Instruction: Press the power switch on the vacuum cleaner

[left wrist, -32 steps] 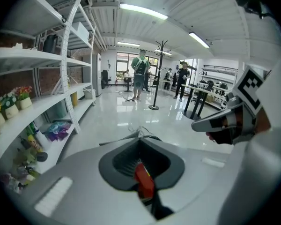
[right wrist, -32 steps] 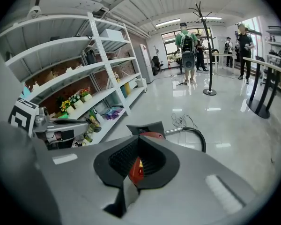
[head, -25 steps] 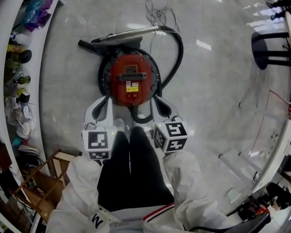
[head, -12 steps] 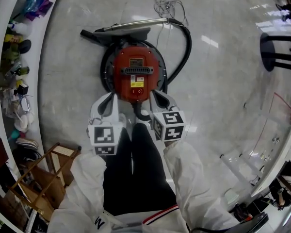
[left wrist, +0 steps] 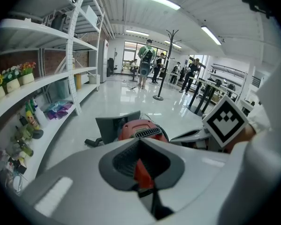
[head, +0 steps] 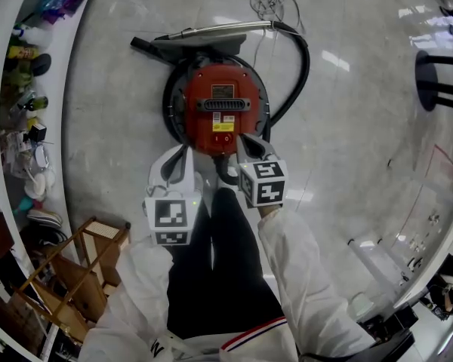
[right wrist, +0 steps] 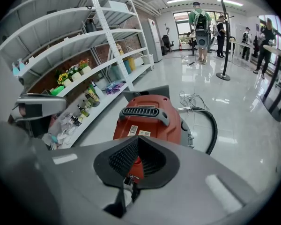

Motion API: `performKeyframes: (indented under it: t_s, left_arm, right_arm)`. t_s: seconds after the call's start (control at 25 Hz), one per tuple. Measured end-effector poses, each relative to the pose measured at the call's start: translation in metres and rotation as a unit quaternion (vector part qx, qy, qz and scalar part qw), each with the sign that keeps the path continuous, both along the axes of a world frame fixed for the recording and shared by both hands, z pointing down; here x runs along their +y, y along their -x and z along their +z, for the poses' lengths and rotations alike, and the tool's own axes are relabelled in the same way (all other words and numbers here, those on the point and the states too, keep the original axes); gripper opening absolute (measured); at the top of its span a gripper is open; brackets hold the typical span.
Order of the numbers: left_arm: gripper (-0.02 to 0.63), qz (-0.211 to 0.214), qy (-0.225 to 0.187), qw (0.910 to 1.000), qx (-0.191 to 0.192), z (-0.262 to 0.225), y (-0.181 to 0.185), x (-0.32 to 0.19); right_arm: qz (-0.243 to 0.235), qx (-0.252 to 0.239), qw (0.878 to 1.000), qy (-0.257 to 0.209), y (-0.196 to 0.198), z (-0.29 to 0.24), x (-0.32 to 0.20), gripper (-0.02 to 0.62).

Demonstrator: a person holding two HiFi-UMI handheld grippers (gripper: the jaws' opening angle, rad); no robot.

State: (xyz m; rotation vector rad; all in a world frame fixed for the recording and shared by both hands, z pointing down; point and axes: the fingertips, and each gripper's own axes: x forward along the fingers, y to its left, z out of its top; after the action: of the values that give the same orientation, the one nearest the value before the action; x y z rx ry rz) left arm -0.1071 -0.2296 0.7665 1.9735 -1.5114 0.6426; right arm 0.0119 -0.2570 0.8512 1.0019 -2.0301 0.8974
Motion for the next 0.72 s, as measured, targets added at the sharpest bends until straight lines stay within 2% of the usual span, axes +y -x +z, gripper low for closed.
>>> performKeyframes:
  t_s: [0.36, 0.72]
  left_arm:
    - [0.000, 0.007, 0.001, 1.0000, 0.006, 0.000, -0.004, -0.005]
    - [0.000, 0.003, 0.002, 1.0000, 0.008, 0.002, -0.001, -0.007]
  right_arm:
    - [-0.015, 0.017, 0.999, 0.025, 0.005, 0.036, 0.004, 0.000]
    - [-0.025, 0.022, 0.999, 0.037, 0.009, 0.049, 0.012, 0.000]
